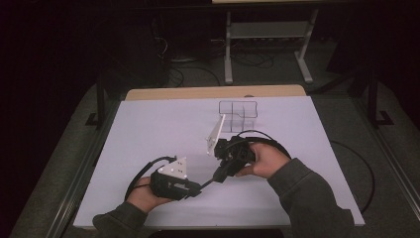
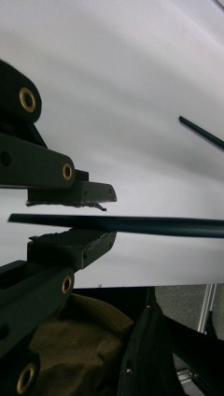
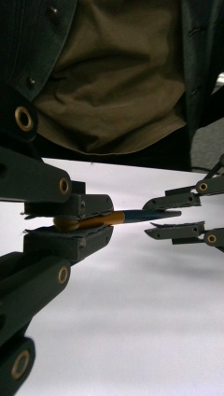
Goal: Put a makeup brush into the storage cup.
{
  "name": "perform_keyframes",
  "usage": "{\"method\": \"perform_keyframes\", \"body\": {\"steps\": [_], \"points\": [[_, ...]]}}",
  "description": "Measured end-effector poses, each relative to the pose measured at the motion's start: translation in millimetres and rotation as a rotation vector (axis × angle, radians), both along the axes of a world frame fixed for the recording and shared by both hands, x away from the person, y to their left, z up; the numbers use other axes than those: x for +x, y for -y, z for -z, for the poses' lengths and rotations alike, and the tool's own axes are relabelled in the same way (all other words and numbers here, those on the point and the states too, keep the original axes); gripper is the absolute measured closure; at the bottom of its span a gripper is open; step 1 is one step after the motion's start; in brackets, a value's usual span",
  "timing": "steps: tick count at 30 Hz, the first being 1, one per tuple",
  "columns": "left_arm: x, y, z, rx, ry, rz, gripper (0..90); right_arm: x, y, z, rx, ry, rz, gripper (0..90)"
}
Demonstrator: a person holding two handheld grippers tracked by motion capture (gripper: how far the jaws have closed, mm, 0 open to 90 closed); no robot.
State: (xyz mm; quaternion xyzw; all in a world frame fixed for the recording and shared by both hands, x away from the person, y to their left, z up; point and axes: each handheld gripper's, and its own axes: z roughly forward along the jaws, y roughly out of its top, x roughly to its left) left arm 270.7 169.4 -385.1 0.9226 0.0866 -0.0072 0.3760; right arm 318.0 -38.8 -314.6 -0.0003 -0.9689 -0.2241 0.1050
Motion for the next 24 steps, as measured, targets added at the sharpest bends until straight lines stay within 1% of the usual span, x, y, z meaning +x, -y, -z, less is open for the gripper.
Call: {"method": "perform_keyframes", "body": {"steps": [2, 3, 4, 5, 6, 7, 8, 9, 10, 11, 12, 14, 15, 16, 18, 19, 21, 22, 23, 24], "points": [[0.0, 0.4, -0.8, 0.002, 0.002, 0.004, 79.4, -0.5, -1.8, -2.4, -0.017, 0.014, -0.002, 83.5], [-0.3, 0.8, -0.9, -0.001, 0.0, 0.006, 83.0, -0.8, -2.3, -4.1, -0.023, 0.008, 0.001, 83.5], [-0.2, 1.1, -1.1, 0.001, 0.006, 0.006, 83.0, -1.0, -2.8, -5.3, -0.027, 0.015, -0.003, 83.5], [-0.1, 1.4, -1.0, 0.001, 0.009, 0.007, 83.3, -1.6, -3.6, -6.4, -0.026, 0.015, -0.001, 83.5], [-0.2, 1.6, -0.9, 0.002, 0.009, 0.006, 83.6, -0.9, -4.3, -7.1, -0.017, 0.024, -0.011, 83.4], [-0.3, 1.8, -0.4, -0.004, 0.01, 0.003, 83.9, -1.1, -4.4, -7.2, -0.012, 0.018, -0.009, 83.4], [-0.4, 1.1, -0.4, -0.009, 0.011, -0.005, 84.2, -0.9, -4.0, -7.7, -0.008, 0.026, -0.004, 82.8], [0.3, 0.0, -0.2, -0.022, 0.01, -0.009, 84.3, -0.2, -3.1, -8.0, 0.009, 0.031, 0.006, 82.0], [0.6, -1.2, 0.7, -0.045, 0.0, -0.015, 84.3, 0.3, -1.4, -8.1, 0.031, 0.022, 0.019, 75.8], [0.6, -2.6, 1.4, -0.058, 0.0, -0.023, 84.4, 0.8, 0.6, -7.4, 0.055, 0.01, 0.034, 68.9], [0.7, -3.9, 2.1, -0.068, -0.001, -0.03, 84.4, 2.0, 5.2, -3.6, 0.088, -0.012, 0.057, 65.9], [0.9, -6.5, 3.6, -0.085, 0.0, -0.04, 84.5, 2.4, 8.3, -2.0, 0.096, -0.004, 0.066, 64.3], [1.0, -7.4, 4.6, -0.105, -0.001, -0.047, 84.5, 2.6, 11.6, 0.1, 0.119, -0.015, 0.089, 63.1], [0.9, -7.8, 5.4, -0.119, -0.007, -0.056, 84.5, 3.9, 14.8, 2.4, 0.144, -0.023, 0.095, 63.0], [1.7, -8.3, 6.2, -0.131, 0.004, -0.063, 84.5, 4.2, 19.3, 7.7, 0.19, -0.009, 0.112, 62.2], [1.8, -8.3, 6.7, -0.142, 0.001, -0.071, 84.5, 3.9, 20.9, 9.9, 0.203, -0.013, 0.124, 62.3], [2.6, -8.2, 6.6, -0.16, 0.007, -0.082, 84.5, 4.5, 23.2, 14.6, 0.239, 0.003, 0.134, 63.3], [2.4, -7.5, 6.9, -0.176, 0.002, -0.094, 84.5, 4.0, 24.1, 16.3, 0.251, 0.0, 0.149, 63.4], [2.8, -7.3, 7.0, -0.184, 0.005, -0.099, 84.5, 4.4, 24.9, 18.0, 0.267, 0.005, 0.151, 64.0], [3.4, -7.2, 6.8, -0.184, 0.007, -0.102, 84.5, 4.2, 25.6, 19.1, 0.282, 0.001, 0.162, 64.5]]}}
